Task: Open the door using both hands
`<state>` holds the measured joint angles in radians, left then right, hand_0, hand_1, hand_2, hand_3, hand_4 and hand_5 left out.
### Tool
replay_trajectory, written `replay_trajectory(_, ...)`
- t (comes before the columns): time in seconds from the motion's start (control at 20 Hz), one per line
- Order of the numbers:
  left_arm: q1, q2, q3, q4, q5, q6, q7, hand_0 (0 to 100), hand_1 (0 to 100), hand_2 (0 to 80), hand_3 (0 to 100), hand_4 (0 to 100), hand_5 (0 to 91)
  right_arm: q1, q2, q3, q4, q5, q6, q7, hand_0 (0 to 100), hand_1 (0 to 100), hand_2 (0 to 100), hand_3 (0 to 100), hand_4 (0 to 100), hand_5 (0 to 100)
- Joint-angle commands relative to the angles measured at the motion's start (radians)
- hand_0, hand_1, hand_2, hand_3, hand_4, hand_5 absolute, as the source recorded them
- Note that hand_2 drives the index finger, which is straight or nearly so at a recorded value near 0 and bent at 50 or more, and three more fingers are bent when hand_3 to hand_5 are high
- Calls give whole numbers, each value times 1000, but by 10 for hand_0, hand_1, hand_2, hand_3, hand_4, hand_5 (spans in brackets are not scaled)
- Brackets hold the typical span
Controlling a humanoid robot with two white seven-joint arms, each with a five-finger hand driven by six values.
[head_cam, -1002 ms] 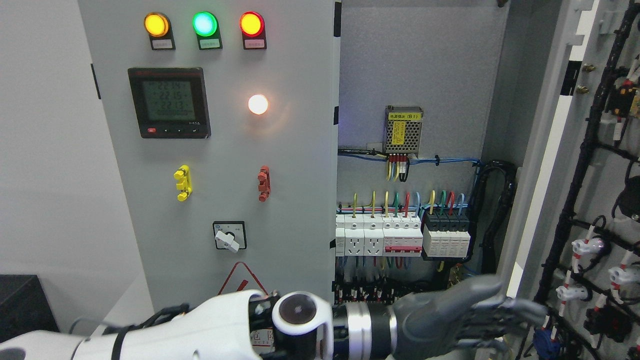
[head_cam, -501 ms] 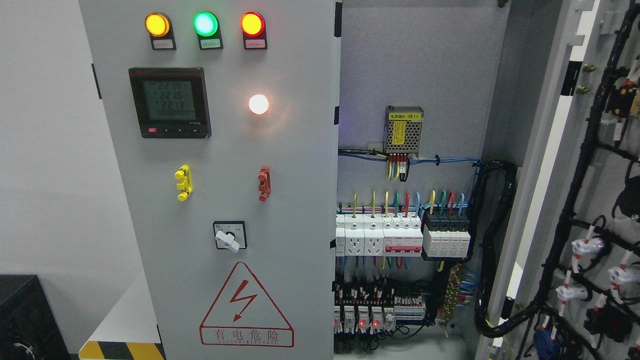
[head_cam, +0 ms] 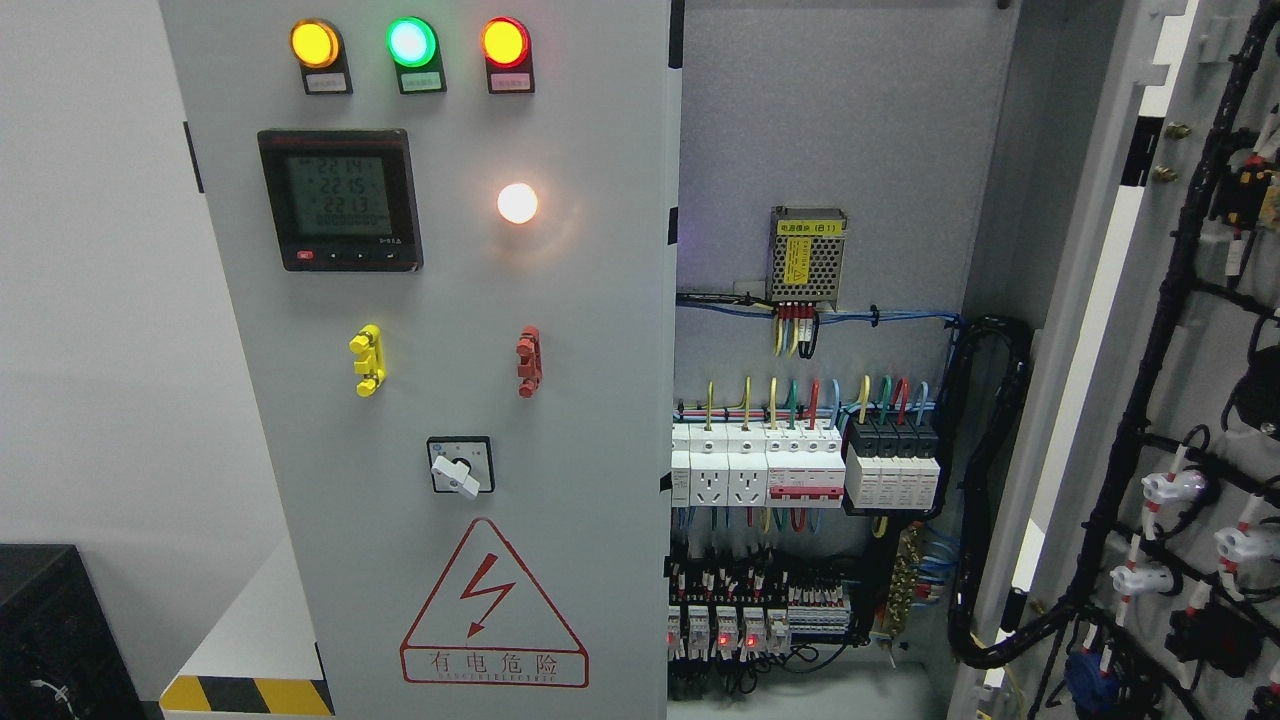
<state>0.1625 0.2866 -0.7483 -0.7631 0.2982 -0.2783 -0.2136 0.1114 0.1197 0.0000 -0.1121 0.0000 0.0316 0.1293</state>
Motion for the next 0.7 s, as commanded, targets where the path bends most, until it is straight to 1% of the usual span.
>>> replay_trajectory(0.0,0,-333,761,696,-196,57,2,0,0,0,0,0,0,-1,0,15,0,-32,1,0,0,0,0,0,0,0)
replay_trajectory(0.05,-1,-339,864,694,-334,88,2,0,0,0,0,0,0,1,0,15,0,-32,1,0,0,0,0,0,0,0)
replay_trajectory(0.1,-1,-352,945,696,-458,111,0,0,0,0,0,0,0,1,0,15,0,-32,-1,0,0,0,0,0,0,0)
replay_trajectory(0.15,-1,-363,1019,694,-543,123,2,0,0,0,0,0,0,1,0,15,-1,-32,1,0,0,0,0,0,0,0)
replay_trajectory(0.2,-3,-365,1087,690,-575,129,2,0,0,0,0,0,0,-1,0,15,0,-32,1,0,0,0,0,0,0,0)
replay_trajectory(0.25,-3,-365,1140,688,-585,143,3,0,0,0,0,0,0,1,0,15,0,-32,1,0,0,0,0,0,0,0)
replay_trajectory(0.3,-4,-366,1164,688,-587,162,8,0,0,0,0,0,0,1,0,15,0,-32,1,0,0,0,0,0,0,0)
replay_trajectory(0.45,-14,-366,1182,688,-588,215,83,0,0,0,0,0,0,-1,0,14,-3,-35,-2,1,0,0,0,0,0,0)
replay_trajectory(0.55,-14,-366,1216,685,-594,215,89,0,0,0,0,0,0,-2,-6,12,-30,-35,-4,0,0,0,0,0,0,0)
replay_trajectory(0.6,-14,-366,1240,686,-608,217,89,0,0,0,0,0,0,-2,-9,9,-56,-40,-5,0,0,0,0,0,0,0)
replay_trajectory(0.65,-14,-368,1282,686,-637,217,88,0,0,0,0,0,0,-4,-11,11,-110,-37,-5,0,0,0,0,0,0,0)
